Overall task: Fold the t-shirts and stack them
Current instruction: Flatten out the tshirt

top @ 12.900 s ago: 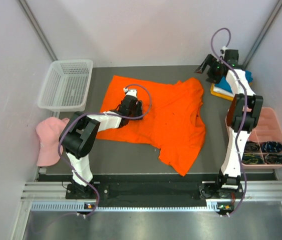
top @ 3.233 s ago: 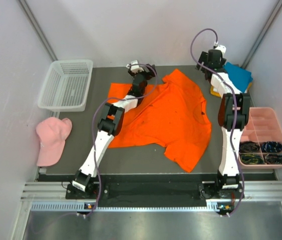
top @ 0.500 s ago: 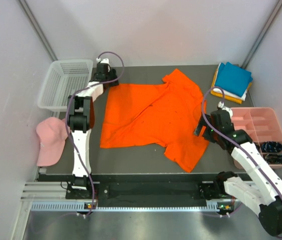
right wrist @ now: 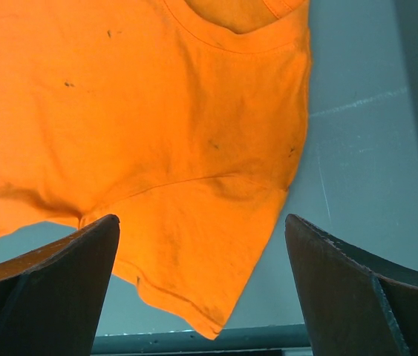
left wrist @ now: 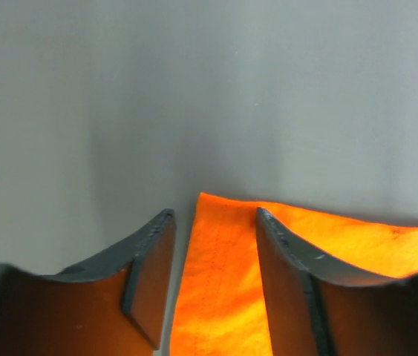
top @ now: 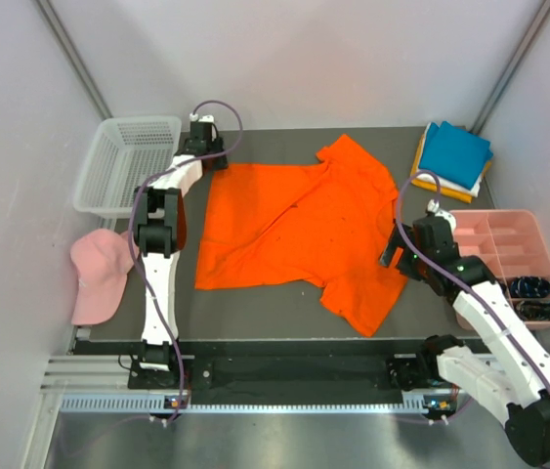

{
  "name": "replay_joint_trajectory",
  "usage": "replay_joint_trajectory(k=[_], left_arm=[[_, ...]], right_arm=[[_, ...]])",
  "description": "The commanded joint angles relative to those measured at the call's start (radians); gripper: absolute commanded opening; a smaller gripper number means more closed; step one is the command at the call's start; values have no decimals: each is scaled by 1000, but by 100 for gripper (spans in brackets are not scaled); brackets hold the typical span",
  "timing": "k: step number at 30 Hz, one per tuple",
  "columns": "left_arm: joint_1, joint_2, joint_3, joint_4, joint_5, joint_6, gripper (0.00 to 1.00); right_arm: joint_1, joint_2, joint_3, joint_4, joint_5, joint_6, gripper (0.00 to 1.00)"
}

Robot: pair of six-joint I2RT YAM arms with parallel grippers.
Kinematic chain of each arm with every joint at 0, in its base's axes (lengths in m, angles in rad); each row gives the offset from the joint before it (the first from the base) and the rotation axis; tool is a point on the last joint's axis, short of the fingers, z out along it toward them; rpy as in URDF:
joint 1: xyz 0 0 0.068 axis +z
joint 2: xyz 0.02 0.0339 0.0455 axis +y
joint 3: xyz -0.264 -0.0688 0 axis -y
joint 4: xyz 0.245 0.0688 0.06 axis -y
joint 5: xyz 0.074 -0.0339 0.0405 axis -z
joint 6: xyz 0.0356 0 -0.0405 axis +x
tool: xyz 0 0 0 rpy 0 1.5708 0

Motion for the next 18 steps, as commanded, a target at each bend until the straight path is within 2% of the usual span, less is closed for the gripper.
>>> replay_joint_trajectory(k=[1, 6, 7, 10, 13, 18], left_arm=[[1, 18, 38, -63, -8, 10, 47], [0, 24, 47, -74, -11, 10, 36], [1, 26, 53, -77, -13, 10, 30], [1, 32, 59, -82, -11, 7, 21], [0, 35, 61, -71, -4, 1, 17], [1, 38, 73, -45, -5, 2, 3]], right_arm=[[10, -29, 43, -17, 16, 9, 93], [10, -39, 40, -23, 20, 8, 93], [10, -43, 40, -25, 22, 8, 93], [10, -49, 37, -29, 33, 9, 93], [10, -48, 29, -28, 29, 8, 93], [10, -45, 17, -20, 28, 8, 93]])
